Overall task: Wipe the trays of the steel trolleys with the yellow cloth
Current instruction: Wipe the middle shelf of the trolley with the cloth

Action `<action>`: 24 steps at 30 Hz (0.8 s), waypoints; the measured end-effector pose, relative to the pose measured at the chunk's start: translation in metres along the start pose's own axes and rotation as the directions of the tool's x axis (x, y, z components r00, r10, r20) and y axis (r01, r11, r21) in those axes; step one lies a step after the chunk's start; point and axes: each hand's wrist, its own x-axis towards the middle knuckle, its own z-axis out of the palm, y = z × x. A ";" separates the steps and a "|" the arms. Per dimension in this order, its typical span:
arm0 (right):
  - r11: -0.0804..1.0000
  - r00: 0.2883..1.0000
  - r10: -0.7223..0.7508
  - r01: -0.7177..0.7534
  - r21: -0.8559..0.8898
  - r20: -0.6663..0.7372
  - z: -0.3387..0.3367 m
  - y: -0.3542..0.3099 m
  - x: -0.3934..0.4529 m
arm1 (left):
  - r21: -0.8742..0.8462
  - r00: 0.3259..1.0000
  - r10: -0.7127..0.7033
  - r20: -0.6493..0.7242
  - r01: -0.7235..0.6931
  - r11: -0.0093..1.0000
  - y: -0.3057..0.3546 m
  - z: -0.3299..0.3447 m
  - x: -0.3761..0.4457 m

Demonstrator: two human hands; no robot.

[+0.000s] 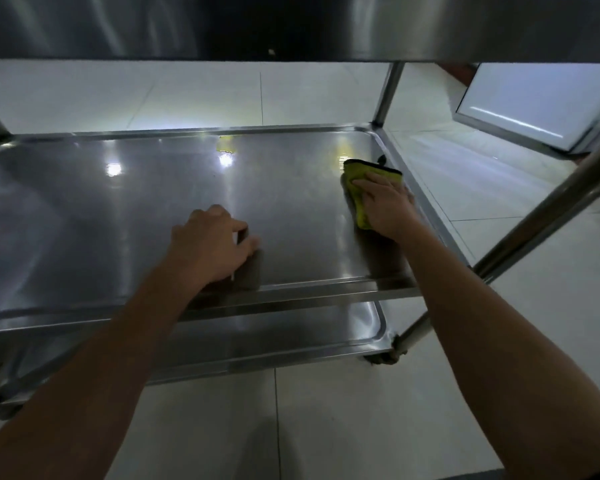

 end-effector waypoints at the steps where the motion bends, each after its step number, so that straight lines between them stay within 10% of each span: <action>1: 1.000 1.000 0.022 -0.022 -0.011 -0.016 -0.006 0.013 0.002 | 0.029 1.000 0.003 0.011 -0.003 1.000 0.000 0.001 -0.001; 15: 0.996 0.998 -0.020 0.025 -0.084 0.066 0.010 -0.025 0.023 | 0.094 0.998 0.059 -0.002 -0.059 0.994 0.000 0.012 -0.002; 24: 0.935 0.922 -0.352 0.356 0.003 0.163 0.067 -0.156 0.035 | 0.133 0.996 0.071 0.045 -0.076 0.988 -0.007 0.022 -0.008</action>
